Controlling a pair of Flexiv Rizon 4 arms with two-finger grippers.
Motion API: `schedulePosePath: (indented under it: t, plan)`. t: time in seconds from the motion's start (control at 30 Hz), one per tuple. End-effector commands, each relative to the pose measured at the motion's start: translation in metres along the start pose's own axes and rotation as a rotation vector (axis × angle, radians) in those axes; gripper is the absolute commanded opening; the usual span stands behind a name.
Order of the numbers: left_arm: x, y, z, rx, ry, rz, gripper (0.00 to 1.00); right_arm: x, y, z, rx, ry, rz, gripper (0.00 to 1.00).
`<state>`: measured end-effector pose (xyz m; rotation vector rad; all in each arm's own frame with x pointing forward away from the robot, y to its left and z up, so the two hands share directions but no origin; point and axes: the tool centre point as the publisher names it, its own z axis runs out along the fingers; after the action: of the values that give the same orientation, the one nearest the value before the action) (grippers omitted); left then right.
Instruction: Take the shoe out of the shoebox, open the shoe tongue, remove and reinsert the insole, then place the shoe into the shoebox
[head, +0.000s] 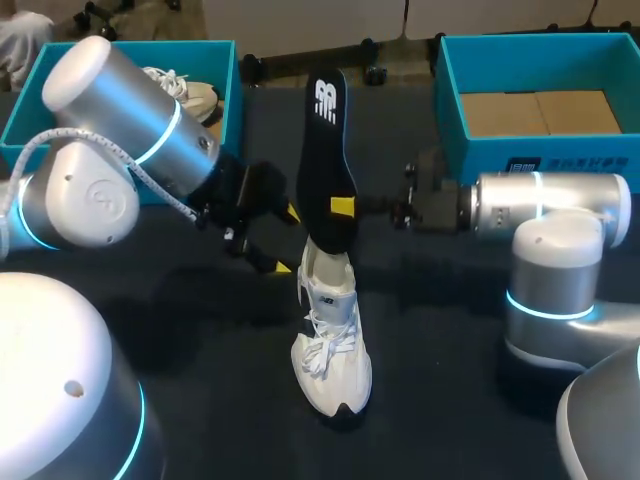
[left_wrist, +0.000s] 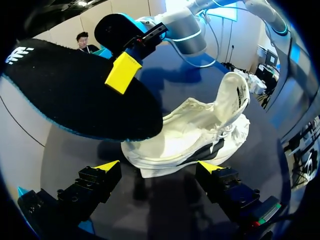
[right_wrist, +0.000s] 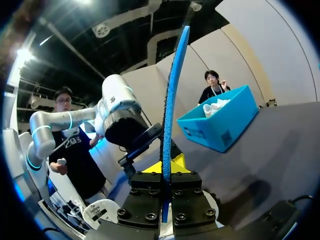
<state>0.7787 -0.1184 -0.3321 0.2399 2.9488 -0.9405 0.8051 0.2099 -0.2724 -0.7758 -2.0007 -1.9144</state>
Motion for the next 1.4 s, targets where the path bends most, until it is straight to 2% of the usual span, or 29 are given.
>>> schedulePosePath:
  t: [0.03, 0.37, 0.97, 1.4]
  plan:
    - [0.004, 0.003, -0.005, 0.002, -0.012, -0.006, 1.0, 0.003, -0.008, 0.003, -0.019, -0.007, 0.007, 0.0]
    - [0.005, 0.003, -0.005, -0.007, -0.017, -0.01, 1.0, 0.006, -0.029, 0.012, -0.029, -0.002, 0.018, 0.0]
    - [0.005, 0.003, -0.005, -0.007, -0.017, -0.01, 1.0, 0.005, -0.03, 0.012, -0.027, -0.004, 0.017, 0.0]
    - [0.005, 0.003, -0.005, -0.007, -0.017, -0.01, 1.0, -0.001, -0.038, 0.008, -0.055, 0.017, -0.008, 0.0]
